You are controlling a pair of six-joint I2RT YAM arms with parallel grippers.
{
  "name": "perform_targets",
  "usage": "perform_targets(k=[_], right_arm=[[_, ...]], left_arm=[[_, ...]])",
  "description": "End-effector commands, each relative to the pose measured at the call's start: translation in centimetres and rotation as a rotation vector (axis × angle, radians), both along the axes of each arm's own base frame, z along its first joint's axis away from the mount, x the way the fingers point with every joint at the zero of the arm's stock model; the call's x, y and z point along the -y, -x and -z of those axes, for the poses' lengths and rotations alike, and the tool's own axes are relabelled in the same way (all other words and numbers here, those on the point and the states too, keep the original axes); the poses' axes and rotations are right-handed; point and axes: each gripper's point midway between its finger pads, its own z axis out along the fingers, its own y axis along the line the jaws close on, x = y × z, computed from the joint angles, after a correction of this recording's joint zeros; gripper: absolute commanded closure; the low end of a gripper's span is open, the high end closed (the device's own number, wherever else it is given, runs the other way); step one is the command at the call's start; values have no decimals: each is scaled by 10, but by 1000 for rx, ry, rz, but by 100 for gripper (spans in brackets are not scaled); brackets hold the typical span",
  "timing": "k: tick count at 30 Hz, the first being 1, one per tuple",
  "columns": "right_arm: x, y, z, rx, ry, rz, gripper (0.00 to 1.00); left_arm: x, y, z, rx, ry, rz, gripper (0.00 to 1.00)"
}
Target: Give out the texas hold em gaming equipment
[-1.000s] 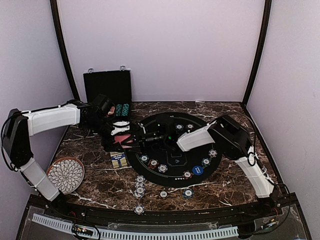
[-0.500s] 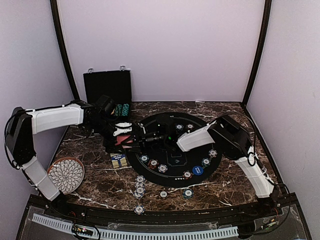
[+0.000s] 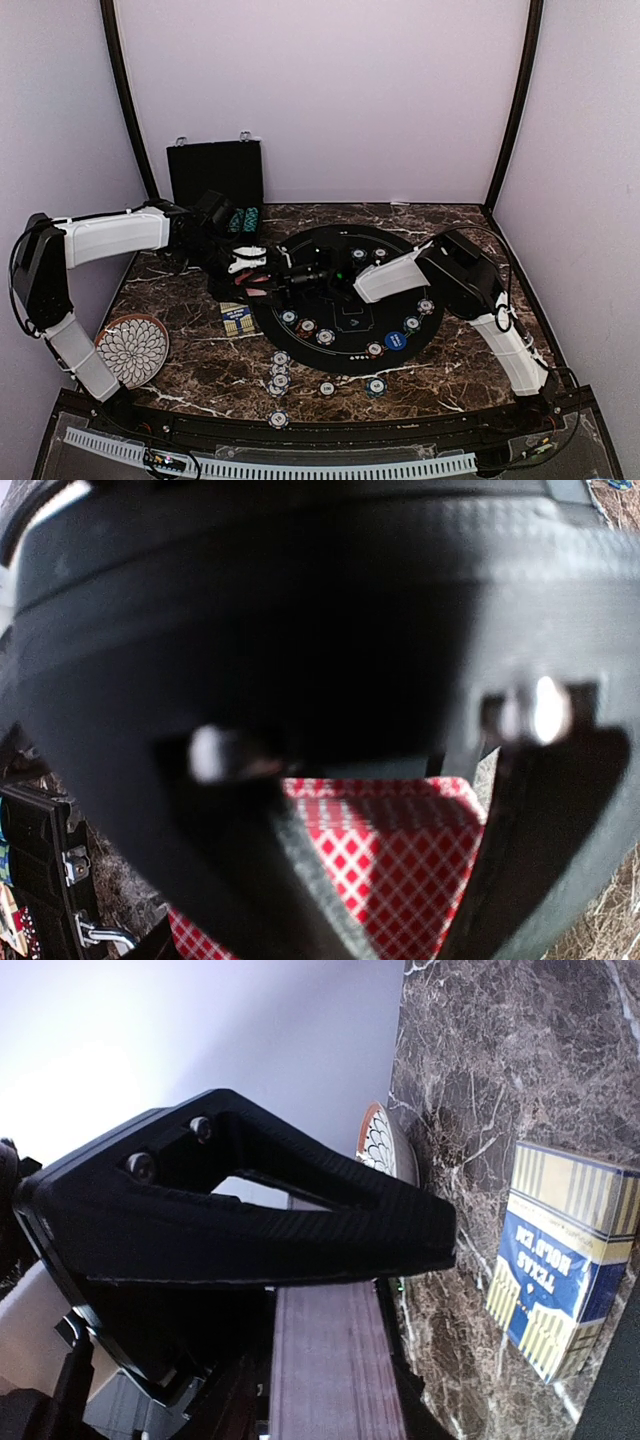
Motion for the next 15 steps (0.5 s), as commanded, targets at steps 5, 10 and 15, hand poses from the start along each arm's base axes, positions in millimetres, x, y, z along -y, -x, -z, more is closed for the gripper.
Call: perform_targets(k=[5,10,15], right_arm=[[2,-7,-19,68,-4,5,53],[2,-9,-16,64,19,0,56],[1,-18,-15,58,33,33,57]], left_arm=[[9,4,-13,13,7,30,58],[9,5,-14,12,2,33,60],[11,9,-15,1,3,33,61]])
